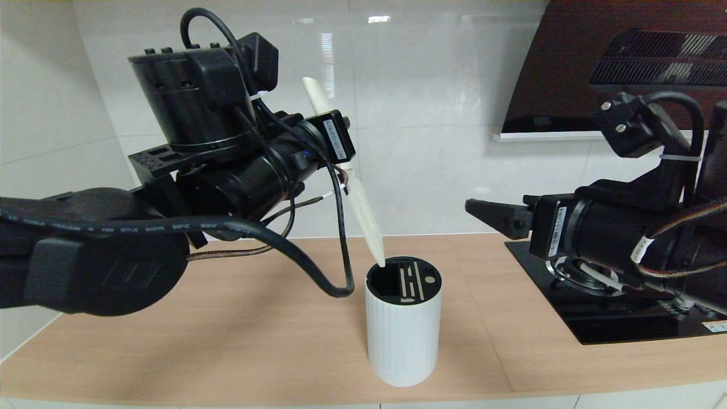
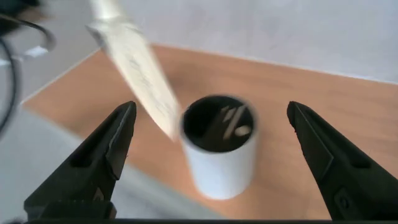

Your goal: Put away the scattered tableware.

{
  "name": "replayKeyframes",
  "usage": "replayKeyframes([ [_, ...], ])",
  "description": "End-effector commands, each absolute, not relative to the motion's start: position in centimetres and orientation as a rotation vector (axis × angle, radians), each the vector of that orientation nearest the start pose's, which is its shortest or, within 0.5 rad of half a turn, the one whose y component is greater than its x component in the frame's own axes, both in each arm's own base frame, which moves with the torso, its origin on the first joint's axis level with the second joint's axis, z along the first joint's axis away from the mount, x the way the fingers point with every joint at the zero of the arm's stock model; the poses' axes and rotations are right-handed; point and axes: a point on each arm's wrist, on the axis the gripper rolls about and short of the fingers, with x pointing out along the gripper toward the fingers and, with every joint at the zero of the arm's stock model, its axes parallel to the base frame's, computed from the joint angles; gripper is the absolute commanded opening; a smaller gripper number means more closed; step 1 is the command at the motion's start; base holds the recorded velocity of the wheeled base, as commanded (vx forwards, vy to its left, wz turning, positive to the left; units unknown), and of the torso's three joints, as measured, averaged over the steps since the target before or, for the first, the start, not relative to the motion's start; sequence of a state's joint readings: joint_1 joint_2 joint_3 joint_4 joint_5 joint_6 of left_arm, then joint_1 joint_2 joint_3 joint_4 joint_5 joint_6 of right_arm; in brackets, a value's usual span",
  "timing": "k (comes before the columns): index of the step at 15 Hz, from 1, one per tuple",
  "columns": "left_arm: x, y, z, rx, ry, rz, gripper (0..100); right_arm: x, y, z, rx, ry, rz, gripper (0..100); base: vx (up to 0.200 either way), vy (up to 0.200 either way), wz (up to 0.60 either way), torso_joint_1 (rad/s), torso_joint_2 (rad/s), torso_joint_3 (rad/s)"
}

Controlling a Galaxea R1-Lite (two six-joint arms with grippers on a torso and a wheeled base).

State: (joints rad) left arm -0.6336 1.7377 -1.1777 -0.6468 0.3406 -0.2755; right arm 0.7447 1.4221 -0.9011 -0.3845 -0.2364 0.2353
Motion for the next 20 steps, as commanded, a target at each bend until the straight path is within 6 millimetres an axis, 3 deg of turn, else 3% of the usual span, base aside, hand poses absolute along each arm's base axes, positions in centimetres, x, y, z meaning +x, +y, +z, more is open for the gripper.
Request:
replayKeyframes([
  [1,28.1,-19.9,27.3,-0.278,-0.043,-0.262,0,18.3,15.6,26.7,0.177,0.159,0.477,100,0.000,0.000,0.00,0.000,0.00,0.000],
  [8,30.1,-24.4,22.9,-0.235,-0.100,-0.058,0,18.7,15.8,26.2,0.167,0.177,0.469,100,0.000,0.000,0.00,0.000,0.00,0.000],
  [20,29.9,-26.5,19.0,-0.153,-0.030,-0.074,0,19.2,16.2,25.5,0.154,0.202,0.467,100,0.000,0.000,0.00,0.000,0.00,0.000],
])
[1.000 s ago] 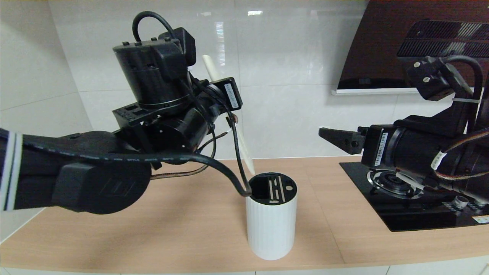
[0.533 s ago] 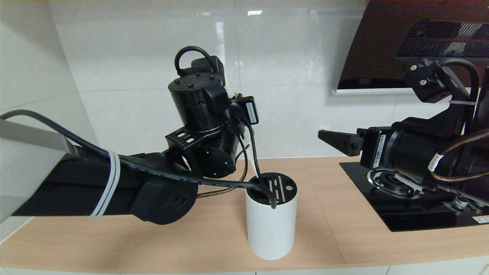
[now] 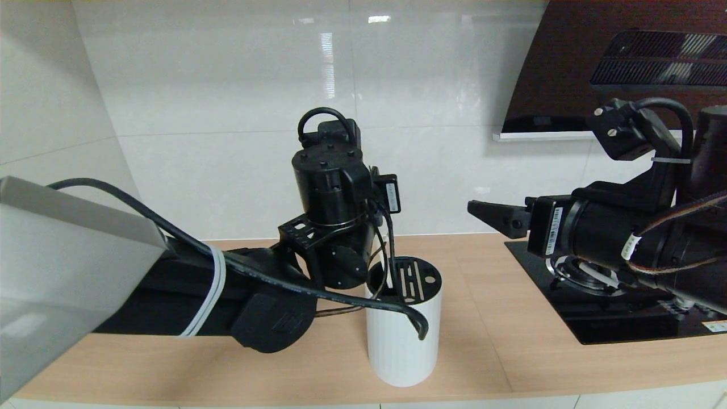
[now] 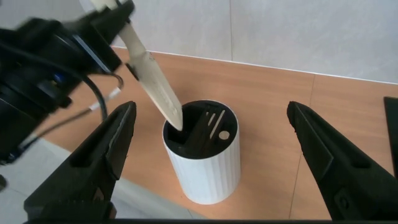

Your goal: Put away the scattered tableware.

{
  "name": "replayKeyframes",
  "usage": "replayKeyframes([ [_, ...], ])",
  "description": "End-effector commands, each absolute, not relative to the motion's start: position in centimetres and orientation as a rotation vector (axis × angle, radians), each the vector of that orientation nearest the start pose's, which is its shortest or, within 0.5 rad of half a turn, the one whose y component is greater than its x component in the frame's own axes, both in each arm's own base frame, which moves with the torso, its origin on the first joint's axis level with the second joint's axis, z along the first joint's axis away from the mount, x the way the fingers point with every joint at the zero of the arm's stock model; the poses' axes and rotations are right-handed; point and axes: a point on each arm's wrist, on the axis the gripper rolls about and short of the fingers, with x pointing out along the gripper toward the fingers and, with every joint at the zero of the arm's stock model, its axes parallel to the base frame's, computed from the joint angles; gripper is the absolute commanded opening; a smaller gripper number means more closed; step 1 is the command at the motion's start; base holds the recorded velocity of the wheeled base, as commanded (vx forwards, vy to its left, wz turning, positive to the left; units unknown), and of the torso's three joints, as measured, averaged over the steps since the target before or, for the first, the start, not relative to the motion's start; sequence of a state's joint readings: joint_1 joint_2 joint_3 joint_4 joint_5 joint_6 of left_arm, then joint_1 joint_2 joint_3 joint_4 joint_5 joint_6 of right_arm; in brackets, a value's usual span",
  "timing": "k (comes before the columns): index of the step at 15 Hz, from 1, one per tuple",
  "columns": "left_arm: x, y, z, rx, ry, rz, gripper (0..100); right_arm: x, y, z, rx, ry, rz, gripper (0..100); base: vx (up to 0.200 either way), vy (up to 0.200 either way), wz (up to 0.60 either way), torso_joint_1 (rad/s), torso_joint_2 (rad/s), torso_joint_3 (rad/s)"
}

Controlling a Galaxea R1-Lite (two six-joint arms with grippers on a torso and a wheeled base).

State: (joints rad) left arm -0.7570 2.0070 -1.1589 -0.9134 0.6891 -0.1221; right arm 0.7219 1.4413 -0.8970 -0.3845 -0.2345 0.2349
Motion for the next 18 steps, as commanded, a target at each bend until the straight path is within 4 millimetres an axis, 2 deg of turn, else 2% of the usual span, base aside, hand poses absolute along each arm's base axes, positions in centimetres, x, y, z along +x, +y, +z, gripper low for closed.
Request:
replayKeyframes([
  [1,30.0,-26.6,18.8,-0.150,-0.027,-0.074,0,19.2,16.2,25.5,0.155,0.202,0.467,100,0.000,0.000,0.00,0.000,0.00,0.000],
  [6,29.9,-27.8,16.8,-0.123,0.013,-0.096,0,19.2,16.3,25.4,0.153,0.205,0.466,100,0.000,0.000,0.00,0.000,0.00,0.000],
  [10,29.8,-28.0,15.7,-0.101,0.039,-0.102,0,19.2,16.3,25.4,0.153,0.205,0.466,100,0.000,0.000,0.00,0.000,0.00,0.000],
  [18,30.2,-29.1,11.6,-0.054,0.119,-0.120,0,19.3,16.3,25.2,0.150,0.210,0.466,100,0.000,0.000,0.00,0.000,0.00,0.000],
])
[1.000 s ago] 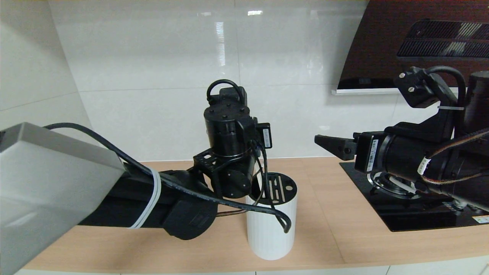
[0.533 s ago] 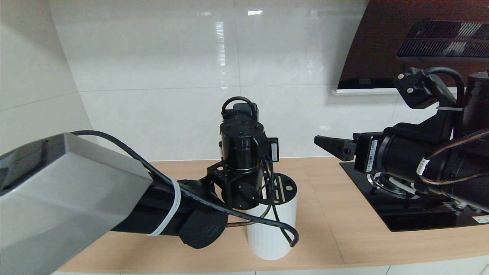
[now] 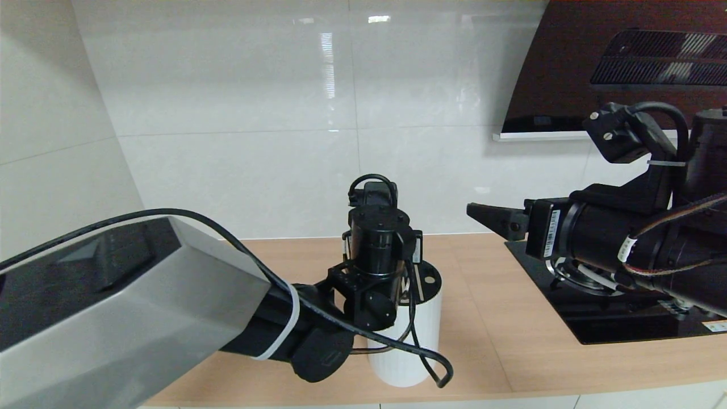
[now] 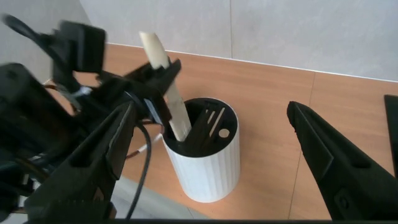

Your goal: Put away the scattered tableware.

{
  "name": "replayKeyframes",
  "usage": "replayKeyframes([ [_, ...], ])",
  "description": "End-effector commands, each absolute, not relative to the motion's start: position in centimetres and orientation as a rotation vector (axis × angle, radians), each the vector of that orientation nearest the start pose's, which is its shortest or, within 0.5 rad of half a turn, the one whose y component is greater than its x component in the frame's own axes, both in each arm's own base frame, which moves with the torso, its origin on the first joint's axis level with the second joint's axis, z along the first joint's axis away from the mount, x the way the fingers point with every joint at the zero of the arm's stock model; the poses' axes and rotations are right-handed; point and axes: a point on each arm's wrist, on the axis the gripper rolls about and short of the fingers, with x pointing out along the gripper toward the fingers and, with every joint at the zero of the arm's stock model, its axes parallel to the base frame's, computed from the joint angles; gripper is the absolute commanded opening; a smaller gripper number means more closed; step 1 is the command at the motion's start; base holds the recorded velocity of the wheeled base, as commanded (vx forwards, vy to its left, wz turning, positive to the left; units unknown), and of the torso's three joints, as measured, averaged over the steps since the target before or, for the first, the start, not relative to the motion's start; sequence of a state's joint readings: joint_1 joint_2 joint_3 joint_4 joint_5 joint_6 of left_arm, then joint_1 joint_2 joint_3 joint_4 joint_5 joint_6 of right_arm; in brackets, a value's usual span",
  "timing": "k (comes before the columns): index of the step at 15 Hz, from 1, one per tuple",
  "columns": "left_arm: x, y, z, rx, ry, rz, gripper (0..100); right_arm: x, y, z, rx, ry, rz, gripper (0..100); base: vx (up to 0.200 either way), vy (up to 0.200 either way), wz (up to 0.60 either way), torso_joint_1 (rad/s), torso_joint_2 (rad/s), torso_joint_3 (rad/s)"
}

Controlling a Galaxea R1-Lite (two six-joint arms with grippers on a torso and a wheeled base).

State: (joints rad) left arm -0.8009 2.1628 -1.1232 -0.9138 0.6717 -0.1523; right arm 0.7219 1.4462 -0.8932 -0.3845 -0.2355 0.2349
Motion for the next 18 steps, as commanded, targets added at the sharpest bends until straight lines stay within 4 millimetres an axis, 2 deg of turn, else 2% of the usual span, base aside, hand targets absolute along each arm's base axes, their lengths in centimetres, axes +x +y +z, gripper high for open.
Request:
replayKeyframes([
  [1,30.2,-29.2,11.1,-0.047,0.127,-0.121,0,19.2,16.3,25.3,0.150,0.209,0.466,100,0.000,0.000,0.00,0.000,0.00,0.000],
  [7,29.7,-29.1,9.7,-0.042,0.168,-0.147,0,19.3,16.3,25.1,0.147,0.214,0.463,100,0.000,0.000,0.00,0.000,0.00,0.000],
  [13,29.6,-29.1,9.7,-0.042,0.168,-0.152,0,19.3,16.3,25.0,0.147,0.215,0.463,100,0.000,0.000,0.00,0.000,0.00,0.000],
  [14,29.6,-29.1,9.7,-0.041,0.169,-0.152,100,19.3,16.3,25.0,0.146,0.217,0.463,100,0.000,0.000,0.00,0.000,0.00,0.000],
  [18,29.6,-29.1,9.8,-0.045,0.165,-0.154,100,19.3,16.3,25.0,0.146,0.217,0.463,100,0.000,0.000,0.00,0.000,0.00,0.000],
])
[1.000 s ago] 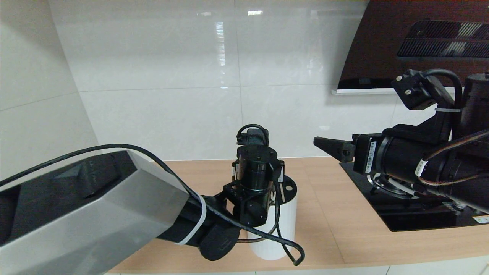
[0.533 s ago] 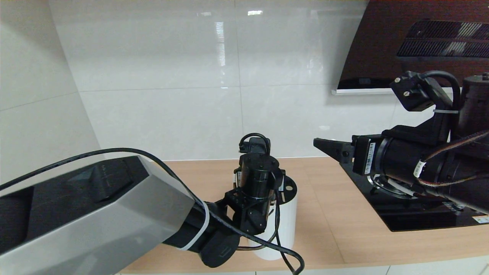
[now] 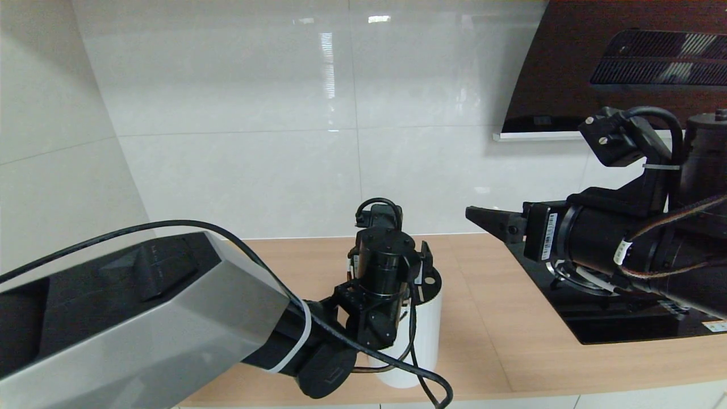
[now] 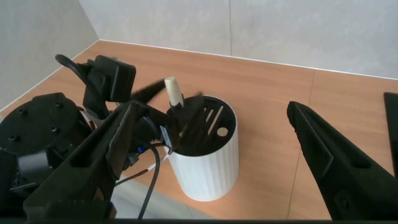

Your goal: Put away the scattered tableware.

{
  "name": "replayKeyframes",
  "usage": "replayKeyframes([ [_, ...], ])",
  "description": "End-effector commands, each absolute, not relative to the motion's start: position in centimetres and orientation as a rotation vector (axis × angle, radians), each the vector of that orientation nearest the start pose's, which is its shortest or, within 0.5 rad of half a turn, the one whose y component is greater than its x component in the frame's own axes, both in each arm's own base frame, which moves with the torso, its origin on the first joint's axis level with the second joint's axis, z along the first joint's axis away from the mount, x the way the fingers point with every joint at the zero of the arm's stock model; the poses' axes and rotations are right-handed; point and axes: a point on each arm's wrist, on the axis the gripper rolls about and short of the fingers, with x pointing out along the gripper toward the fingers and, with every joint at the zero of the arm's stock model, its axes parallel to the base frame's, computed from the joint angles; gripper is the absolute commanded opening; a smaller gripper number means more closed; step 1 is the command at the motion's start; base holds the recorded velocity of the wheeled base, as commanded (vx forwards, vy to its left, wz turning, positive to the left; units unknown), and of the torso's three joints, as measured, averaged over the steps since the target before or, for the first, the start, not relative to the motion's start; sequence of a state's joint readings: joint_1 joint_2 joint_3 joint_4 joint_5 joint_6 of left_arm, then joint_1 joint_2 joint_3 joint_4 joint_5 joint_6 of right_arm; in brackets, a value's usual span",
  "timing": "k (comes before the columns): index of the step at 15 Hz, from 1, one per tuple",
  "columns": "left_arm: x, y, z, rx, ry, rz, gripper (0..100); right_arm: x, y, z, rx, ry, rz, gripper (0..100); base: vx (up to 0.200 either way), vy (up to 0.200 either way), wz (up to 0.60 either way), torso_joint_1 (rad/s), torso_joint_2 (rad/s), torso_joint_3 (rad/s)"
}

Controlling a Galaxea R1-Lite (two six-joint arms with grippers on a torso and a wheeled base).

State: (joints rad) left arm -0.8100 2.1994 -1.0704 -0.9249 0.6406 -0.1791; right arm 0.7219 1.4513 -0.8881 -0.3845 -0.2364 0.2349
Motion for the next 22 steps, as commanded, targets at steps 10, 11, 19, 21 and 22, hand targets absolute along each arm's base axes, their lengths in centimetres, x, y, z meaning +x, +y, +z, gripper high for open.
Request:
replayKeyframes([
  [10,22.7,-22.5,23.2,-0.195,-0.087,-0.297,100,19.1,16.1,25.6,0.154,0.189,0.453,100,0.000,0.000,0.00,0.000,0.00,0.000],
  [11,21.7,-21.2,24.6,-0.193,-0.123,-0.317,100,18.8,15.8,26.0,0.140,0.167,0.442,100,0.000,0.000,0.00,0.000,0.00,0.000],
  [19,9.3,-5.0,24.4,-0.038,-0.095,-0.228,100,8.4,4.3,25.2,0.118,-0.051,0.251,100,0.000,0.000,0.00,0.000,0.00,0.000],
  [21,6.2,-2.5,23.8,-0.040,-0.096,-0.176,100,5.4,2.0,25.3,0.131,-0.126,0.172,100,0.000,0.000,0.00,0.000,0.00,0.000],
  [22,4.5,-1.5,23.4,-0.041,-0.104,-0.152,100,4.1,1.0,25.2,0.129,-0.150,0.098,100,0.000,0.000,0.00,0.000,0.00,0.000],
])
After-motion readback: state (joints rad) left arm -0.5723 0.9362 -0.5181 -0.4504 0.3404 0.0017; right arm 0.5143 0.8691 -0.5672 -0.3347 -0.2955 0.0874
